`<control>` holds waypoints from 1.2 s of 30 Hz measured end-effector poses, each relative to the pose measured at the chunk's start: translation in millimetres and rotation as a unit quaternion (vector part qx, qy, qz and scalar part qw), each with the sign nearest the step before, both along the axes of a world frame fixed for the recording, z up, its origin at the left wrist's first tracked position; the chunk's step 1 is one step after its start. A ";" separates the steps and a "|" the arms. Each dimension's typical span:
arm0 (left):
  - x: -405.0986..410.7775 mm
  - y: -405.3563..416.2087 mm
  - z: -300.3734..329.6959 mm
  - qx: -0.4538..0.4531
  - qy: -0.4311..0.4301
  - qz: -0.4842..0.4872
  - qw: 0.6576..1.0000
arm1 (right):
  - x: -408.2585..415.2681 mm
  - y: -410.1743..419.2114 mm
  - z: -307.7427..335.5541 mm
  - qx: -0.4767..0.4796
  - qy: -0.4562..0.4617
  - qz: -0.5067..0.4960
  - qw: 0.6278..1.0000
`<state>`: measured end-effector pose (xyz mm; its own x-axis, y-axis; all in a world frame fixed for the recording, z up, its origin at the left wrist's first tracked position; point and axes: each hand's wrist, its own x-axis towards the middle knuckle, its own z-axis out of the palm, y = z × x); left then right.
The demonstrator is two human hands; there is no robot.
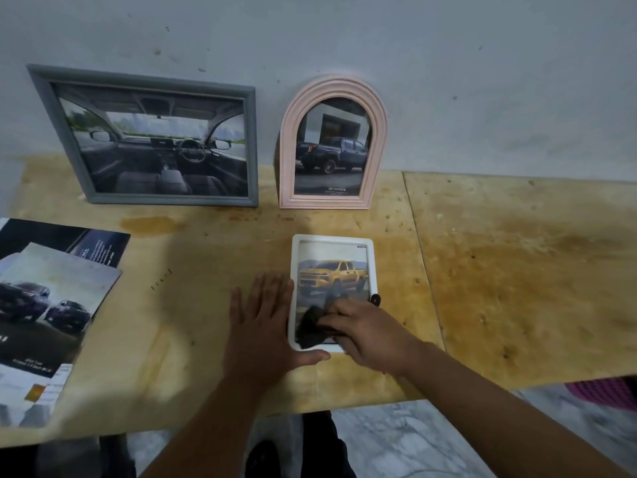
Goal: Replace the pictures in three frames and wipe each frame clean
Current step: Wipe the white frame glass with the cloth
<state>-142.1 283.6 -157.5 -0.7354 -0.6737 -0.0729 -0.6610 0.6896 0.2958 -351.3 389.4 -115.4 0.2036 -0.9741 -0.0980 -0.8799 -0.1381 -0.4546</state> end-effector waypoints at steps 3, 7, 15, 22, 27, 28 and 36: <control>0.1 0.3 1.0 0.004 0.000 0.001 1.000 | -33.4 -25.3 10.8 -0.040 0.040 -0.116 0.992; 0.2 0.9 1.5 0.004 0.001 0.006 1.000 | -55.5 -52.6 6.6 0.001 0.172 -0.251 0.953; 0.3 0.6 0.5 -0.004 0.004 -0.001 1.000 | 22.8 23.7 7.2 0.012 0.087 -0.225 0.970; 0.2 1.4 1.7 0.004 -0.015 0.007 1.000 | -32.7 -30.4 35.8 0.048 0.150 -0.245 0.957; 0.1 2.5 2.0 -0.002 -0.009 0.009 1.000 | -44.7 -75.1 34.4 0.157 0.280 -0.247 0.914; 0.1 2.4 1.7 -0.003 -0.010 0.009 1.000 | -41.3 -75.0 35.5 0.170 0.286 -0.239 0.912; 0.2 2.5 1.6 -0.011 -0.016 0.010 1.000 | 9.5 -4.1 37.6 0.150 0.240 -0.225 0.932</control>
<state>-141.9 286.1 -155.9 -0.7198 -0.6893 -0.0814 -0.6832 0.6828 0.2588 -341.8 385.2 -77.8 -0.3574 -0.8639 -0.3549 -0.9298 0.3648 0.0484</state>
